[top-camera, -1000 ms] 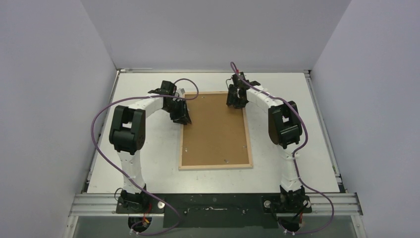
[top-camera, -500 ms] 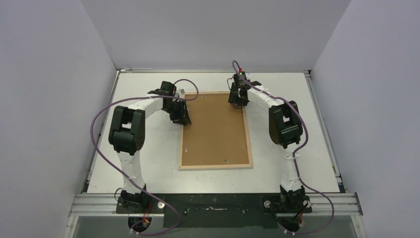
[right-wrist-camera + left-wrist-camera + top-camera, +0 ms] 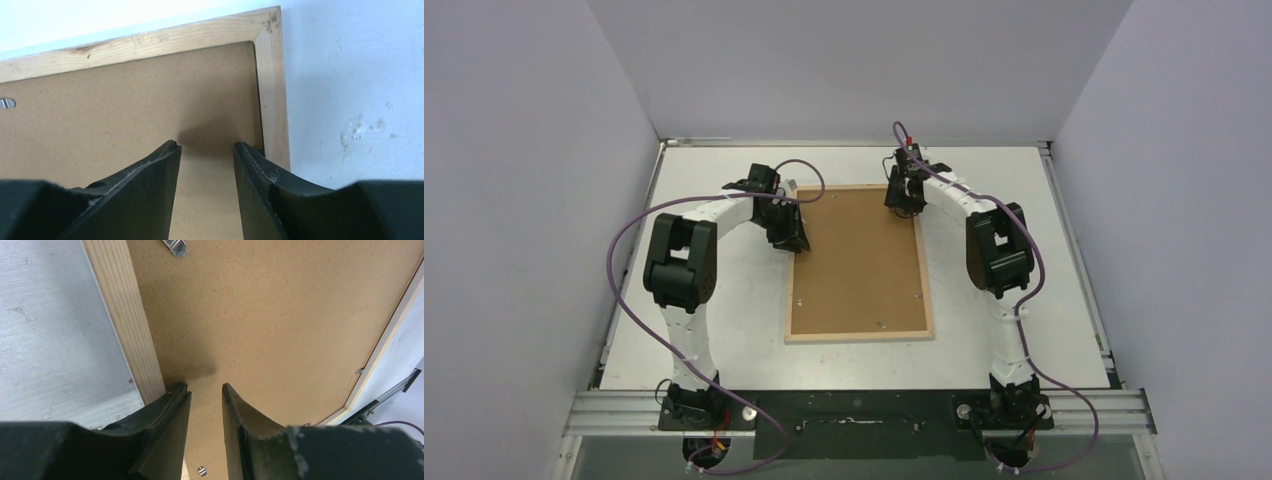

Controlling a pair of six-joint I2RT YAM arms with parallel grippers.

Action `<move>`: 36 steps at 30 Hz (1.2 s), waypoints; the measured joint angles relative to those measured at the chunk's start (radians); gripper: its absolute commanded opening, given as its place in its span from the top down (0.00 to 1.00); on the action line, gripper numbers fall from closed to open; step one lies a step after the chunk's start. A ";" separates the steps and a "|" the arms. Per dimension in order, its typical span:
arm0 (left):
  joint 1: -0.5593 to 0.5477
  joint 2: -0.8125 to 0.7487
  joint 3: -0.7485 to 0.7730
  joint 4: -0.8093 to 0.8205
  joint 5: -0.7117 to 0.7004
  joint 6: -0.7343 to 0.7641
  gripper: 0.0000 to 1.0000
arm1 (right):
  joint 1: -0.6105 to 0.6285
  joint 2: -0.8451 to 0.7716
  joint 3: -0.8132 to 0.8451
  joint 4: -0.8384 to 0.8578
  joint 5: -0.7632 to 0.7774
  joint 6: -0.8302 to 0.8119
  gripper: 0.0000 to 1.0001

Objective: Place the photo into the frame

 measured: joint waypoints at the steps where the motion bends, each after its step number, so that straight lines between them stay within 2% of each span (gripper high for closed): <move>1: 0.000 0.000 0.000 0.000 0.000 0.000 0.70 | -0.002 0.007 0.008 0.002 -0.004 -0.002 0.55; 18: 0.000 0.000 0.001 -0.001 0.000 -0.008 0.70 | -0.027 0.013 0.008 0.026 -0.039 -0.069 0.57; 36: 0.000 0.000 0.001 -0.002 0.000 -0.018 0.70 | -0.002 -0.011 -0.048 0.065 0.031 -0.118 0.58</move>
